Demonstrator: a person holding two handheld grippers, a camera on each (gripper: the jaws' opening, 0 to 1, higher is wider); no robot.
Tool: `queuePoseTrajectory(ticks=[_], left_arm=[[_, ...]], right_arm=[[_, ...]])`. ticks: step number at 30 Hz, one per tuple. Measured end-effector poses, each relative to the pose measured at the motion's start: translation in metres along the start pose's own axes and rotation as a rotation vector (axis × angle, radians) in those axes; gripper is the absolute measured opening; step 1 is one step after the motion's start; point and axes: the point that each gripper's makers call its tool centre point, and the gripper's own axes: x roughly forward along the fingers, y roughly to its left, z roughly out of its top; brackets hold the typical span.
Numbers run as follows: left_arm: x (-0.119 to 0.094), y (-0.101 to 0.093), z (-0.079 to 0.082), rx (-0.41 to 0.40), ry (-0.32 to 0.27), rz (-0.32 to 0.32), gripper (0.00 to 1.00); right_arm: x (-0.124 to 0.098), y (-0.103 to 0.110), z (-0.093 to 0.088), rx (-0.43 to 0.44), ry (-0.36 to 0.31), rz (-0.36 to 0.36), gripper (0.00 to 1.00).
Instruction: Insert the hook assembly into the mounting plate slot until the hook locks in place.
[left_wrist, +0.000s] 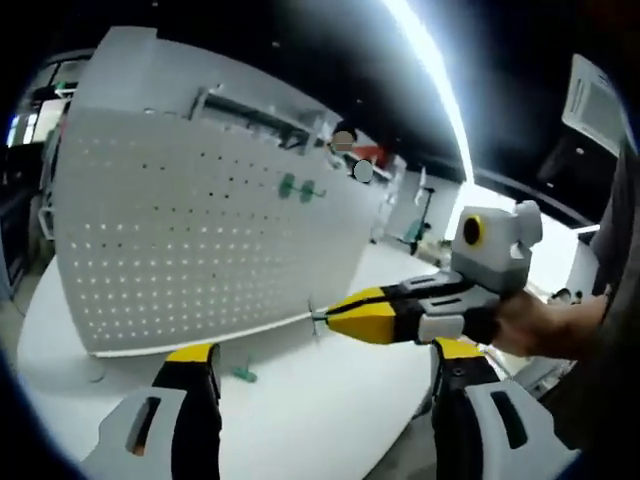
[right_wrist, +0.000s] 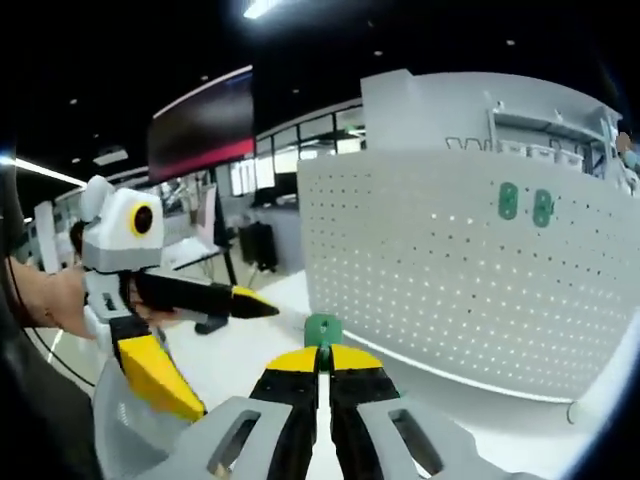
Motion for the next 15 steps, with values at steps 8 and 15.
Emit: queuePoseTrajectory(ticks=[8, 15], left_arm=[[0.000, -0.018, -0.003, 0.091, 0.038, -0.049, 1.00], [-0.002, -0.019, 0.002, 0.093, 0.022, -0.041, 1.00]], right_arm=[[-0.003, -0.020, 0.023, -0.008, -0.088, -0.084, 0.00], [-0.003, -0.040, 0.034, -0.011, -0.126, -0.136, 0.00]])
